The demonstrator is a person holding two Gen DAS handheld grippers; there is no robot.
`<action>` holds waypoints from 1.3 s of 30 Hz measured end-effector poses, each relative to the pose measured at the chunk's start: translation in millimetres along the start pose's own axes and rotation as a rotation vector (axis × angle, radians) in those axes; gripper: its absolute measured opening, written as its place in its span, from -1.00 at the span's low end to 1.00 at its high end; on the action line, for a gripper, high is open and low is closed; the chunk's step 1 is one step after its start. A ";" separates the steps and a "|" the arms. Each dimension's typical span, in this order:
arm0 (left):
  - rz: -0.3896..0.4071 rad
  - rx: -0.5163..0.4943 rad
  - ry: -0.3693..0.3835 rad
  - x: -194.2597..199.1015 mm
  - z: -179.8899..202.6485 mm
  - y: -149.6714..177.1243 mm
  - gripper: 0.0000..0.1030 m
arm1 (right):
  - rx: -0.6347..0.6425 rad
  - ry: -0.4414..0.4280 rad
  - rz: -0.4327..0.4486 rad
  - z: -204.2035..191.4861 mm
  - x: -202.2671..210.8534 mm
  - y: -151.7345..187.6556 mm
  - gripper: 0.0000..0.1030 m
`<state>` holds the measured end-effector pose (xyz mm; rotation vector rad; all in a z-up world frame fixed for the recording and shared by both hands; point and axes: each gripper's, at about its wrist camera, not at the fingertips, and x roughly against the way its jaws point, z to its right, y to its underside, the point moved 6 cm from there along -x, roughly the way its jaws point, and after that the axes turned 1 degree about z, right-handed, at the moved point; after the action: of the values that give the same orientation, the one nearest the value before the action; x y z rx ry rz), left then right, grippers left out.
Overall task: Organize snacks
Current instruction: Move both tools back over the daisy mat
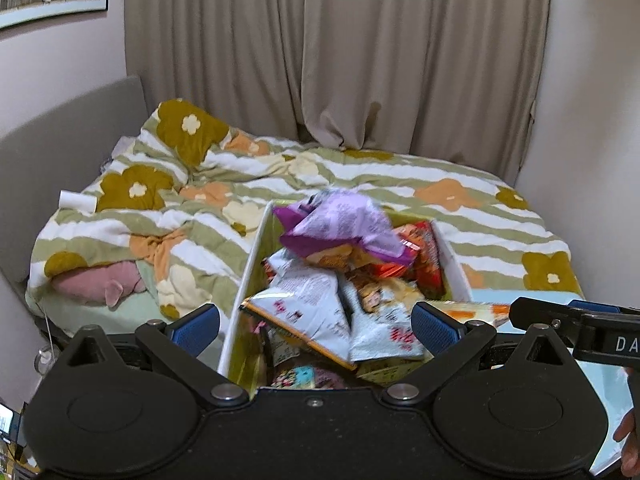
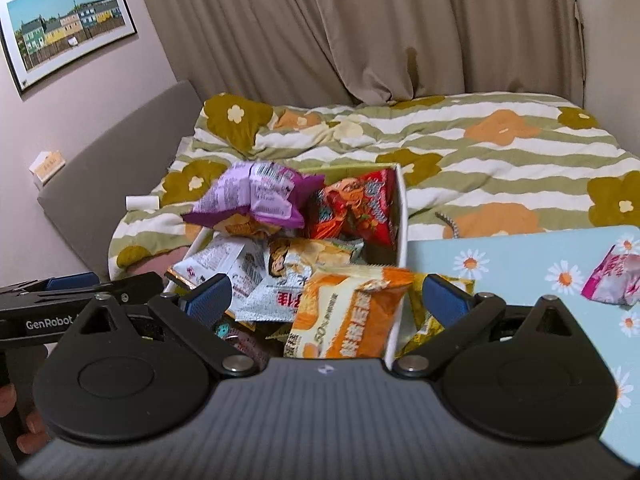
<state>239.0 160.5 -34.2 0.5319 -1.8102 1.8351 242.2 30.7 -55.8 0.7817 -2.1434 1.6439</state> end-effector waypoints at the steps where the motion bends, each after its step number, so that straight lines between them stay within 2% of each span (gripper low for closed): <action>1: 0.009 -0.004 -0.002 3.3 6.5 -1.7 1.00 | -0.003 -0.001 0.004 4.1 3.3 -2.0 1.00; 7: 0.041 0.006 0.009 12.6 58.1 -9.2 1.00 | 0.006 0.011 0.028 45.4 26.2 -15.2 1.00; 14: 0.061 -0.027 0.035 7.0 151.6 -8.6 1.00 | 0.018 0.071 0.028 128.0 47.8 -29.2 1.00; 23: -0.044 -0.098 0.061 -44.2 258.0 22.7 1.00 | -0.021 0.137 -0.030 246.9 42.1 -29.2 1.00; 26: -0.079 -0.126 0.032 -70.0 277.3 37.0 1.00 | -0.040 0.150 -0.067 277.7 31.3 -24.2 1.00; 30: -0.143 -0.153 -0.044 -114.1 287.7 56.3 1.00 | -0.057 0.166 -0.113 310.0 13.8 -12.9 1.00; 39: -0.242 -0.220 -0.236 -193.9 279.0 85.3 0.90 | -0.103 0.172 -0.214 357.8 -39.6 14.9 1.00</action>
<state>322.2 -132.0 -208.2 0.8701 -1.9711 1.4407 289.6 -300.2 -190.3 0.7787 -1.9365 1.4257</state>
